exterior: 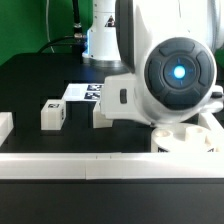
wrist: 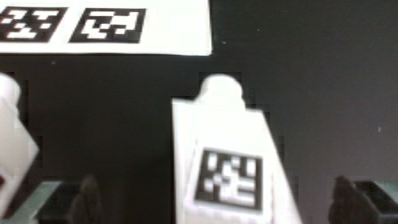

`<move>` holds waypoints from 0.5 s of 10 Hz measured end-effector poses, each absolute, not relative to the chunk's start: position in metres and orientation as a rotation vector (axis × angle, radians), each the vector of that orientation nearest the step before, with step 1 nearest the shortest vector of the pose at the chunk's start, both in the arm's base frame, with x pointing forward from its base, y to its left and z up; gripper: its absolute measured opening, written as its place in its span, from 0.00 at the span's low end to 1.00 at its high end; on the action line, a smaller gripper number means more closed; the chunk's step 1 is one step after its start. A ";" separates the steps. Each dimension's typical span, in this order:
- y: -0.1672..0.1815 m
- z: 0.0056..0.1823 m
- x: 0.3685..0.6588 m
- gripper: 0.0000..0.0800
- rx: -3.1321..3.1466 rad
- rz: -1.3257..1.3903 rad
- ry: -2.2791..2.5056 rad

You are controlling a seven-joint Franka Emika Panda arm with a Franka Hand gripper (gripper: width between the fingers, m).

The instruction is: Assemble stool

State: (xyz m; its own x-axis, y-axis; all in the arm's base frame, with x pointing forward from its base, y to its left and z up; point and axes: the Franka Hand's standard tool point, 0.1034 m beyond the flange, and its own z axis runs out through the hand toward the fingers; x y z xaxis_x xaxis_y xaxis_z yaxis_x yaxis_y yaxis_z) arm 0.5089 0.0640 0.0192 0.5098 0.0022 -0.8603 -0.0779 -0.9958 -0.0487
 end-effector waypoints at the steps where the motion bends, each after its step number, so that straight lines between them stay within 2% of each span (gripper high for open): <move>1: 0.066 0.020 0.510 0.76 -2.671 1.495 0.063; 2: 0.067 0.018 0.510 0.76 -2.674 1.492 0.060; 3: 0.067 0.017 0.511 0.55 -2.676 1.489 0.060; 4: 0.068 0.017 0.511 0.41 -2.679 1.482 0.060; 5: 0.068 0.017 0.511 0.41 -2.679 1.483 0.059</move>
Offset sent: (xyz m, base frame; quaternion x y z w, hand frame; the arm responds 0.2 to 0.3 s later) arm -0.0055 0.0000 -0.0009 0.0008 0.0115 0.0043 0.9999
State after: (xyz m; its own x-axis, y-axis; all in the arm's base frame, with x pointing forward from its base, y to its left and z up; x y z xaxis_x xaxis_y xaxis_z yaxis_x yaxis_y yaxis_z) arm 0.5111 0.0679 0.0170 0.5310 0.0043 -0.8474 -0.0716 -0.9962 -0.0500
